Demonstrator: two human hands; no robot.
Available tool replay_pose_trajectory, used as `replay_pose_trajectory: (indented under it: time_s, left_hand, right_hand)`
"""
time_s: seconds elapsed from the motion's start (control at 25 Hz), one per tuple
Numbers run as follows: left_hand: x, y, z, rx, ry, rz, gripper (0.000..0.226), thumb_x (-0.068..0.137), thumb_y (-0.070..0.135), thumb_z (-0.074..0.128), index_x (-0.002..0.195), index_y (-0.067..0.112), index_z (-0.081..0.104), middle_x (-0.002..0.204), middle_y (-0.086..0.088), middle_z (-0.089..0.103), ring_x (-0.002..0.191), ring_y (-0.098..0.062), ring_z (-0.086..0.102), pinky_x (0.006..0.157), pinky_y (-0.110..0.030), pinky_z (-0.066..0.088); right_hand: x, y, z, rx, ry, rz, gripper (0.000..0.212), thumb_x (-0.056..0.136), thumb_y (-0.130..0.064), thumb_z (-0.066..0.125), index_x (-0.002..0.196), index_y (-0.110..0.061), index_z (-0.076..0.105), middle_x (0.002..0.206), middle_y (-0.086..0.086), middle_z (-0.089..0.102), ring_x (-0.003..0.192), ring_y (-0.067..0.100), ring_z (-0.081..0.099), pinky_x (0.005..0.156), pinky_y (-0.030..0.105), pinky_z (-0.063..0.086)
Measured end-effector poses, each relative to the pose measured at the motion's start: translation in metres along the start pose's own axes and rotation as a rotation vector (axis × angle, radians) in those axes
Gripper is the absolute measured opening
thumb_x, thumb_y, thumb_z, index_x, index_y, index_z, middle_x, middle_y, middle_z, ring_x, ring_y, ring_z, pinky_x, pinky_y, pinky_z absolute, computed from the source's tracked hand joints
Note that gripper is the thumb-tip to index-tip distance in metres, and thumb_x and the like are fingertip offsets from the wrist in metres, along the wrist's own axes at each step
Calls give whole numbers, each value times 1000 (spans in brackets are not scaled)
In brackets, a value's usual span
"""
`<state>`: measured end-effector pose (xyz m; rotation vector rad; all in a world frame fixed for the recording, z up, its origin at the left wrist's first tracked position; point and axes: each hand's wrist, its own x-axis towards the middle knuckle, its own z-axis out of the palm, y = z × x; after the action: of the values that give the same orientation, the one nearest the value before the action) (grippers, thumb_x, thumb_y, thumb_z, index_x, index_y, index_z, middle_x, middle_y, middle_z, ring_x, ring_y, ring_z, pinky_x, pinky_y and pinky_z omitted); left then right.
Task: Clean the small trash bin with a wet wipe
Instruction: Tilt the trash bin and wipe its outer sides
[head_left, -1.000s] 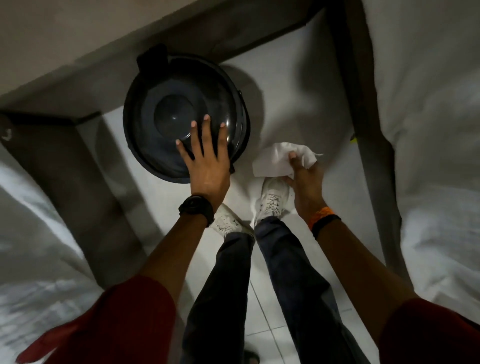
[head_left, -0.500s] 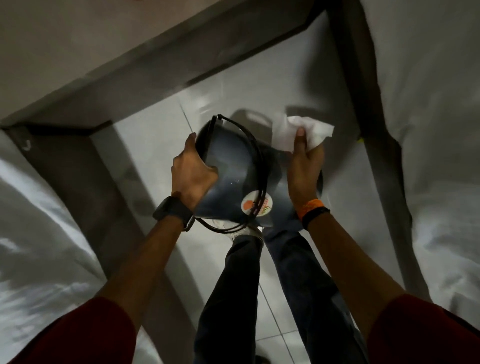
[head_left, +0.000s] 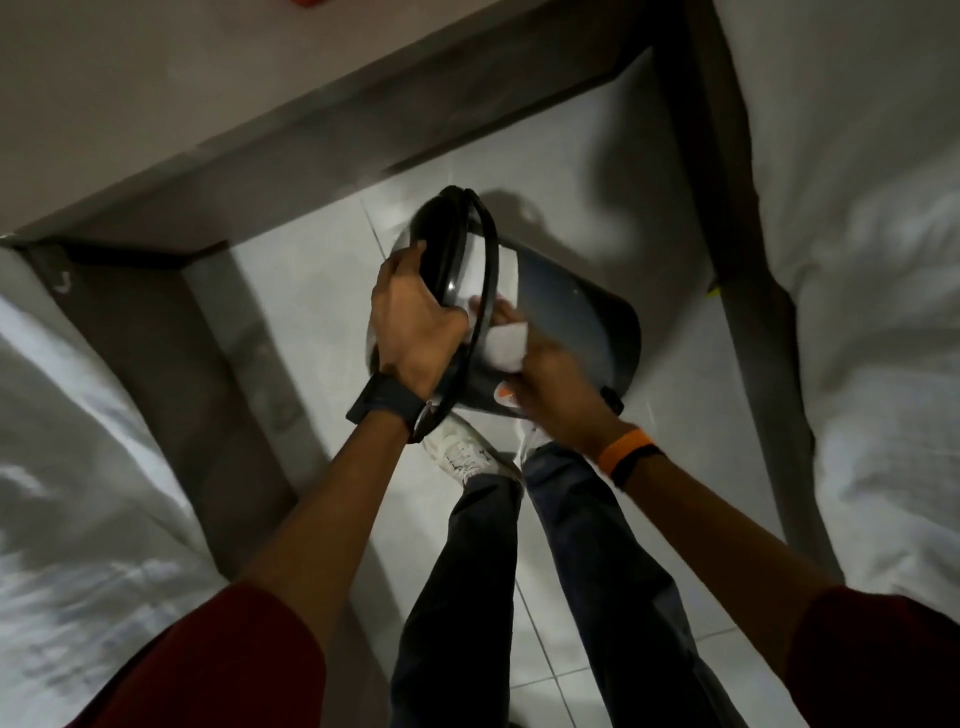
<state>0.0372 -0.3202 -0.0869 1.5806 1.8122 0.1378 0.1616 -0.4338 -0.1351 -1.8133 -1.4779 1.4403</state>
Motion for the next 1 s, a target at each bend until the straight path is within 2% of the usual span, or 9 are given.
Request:
replay_pose_trajectory:
  time_s: [0.08,0.16,0.4,0.48,0.56,0.64,0.72,0.84,1.0]
  left_hand:
    - [5,4,-4,-28,1,-11,71,74,8,78,140,9,52,138,-12,59,127,-26,56,105,-30,46]
    - [8,5,-9,-64,-6,-30,71,74,7,78,140,10,52,135,-11,60,122,-24,58,103,-30,49]
    - [26,7,-18,-270,19,-210,45,70,-2,69,112,15,63,82,15,57,84,-20,63,70,-25,56]
    - [28,3,-16,-278,42,-257,46,69,-2,67,113,11,64,76,19,52,72,-14,61,66,-25,55]
    - [25,3,-15,-285,46,-251,52,67,-2,67,118,8,62,77,16,54,68,-8,59,63,-22,54]
    - [24,3,-12,-337,43,-263,65,63,0,68,127,7,57,93,3,65,81,-20,66,73,-30,59]
    - [26,1,-7,-374,62,-295,72,62,4,68,132,10,52,119,-12,64,103,-32,67,88,-38,60]
    - [19,-3,-3,-259,94,-234,72,70,5,75,137,13,49,134,-11,54,115,-21,56,88,-15,47]
    - [7,-2,3,-242,138,-126,78,72,0,72,144,13,44,138,-13,51,128,-27,50,97,-22,38]
  right_hand:
    - [-4,-5,19,-220,-45,-148,63,102,-45,43,152,-8,35,168,11,17,156,25,16,127,35,18]
    - [4,0,20,-585,2,-278,70,102,-60,22,139,-11,56,170,11,4,158,25,-3,129,45,7]
    - [13,17,21,-757,192,-311,80,98,-66,25,161,-18,13,169,15,7,157,34,5,126,58,8]
    - [0,30,18,-839,117,-433,77,100,-64,25,161,-20,9,170,11,7,158,31,4,126,57,8]
    - [4,36,-3,-883,177,-358,75,101,-61,22,161,-19,7,170,10,9,158,30,6,125,59,11]
    - [19,31,-19,-798,288,-161,73,101,-57,16,161,-16,7,170,13,8,158,30,5,126,57,8]
    - [24,18,-14,-777,256,-208,70,102,-52,21,161,-16,7,169,14,7,158,30,3,127,56,7]
    - [24,14,-14,-863,107,-431,63,104,-47,25,161,-24,11,169,13,13,158,28,2,127,56,4]
    - [66,4,-43,-699,186,-53,59,105,-46,23,159,-22,20,167,8,23,156,25,17,127,57,2]
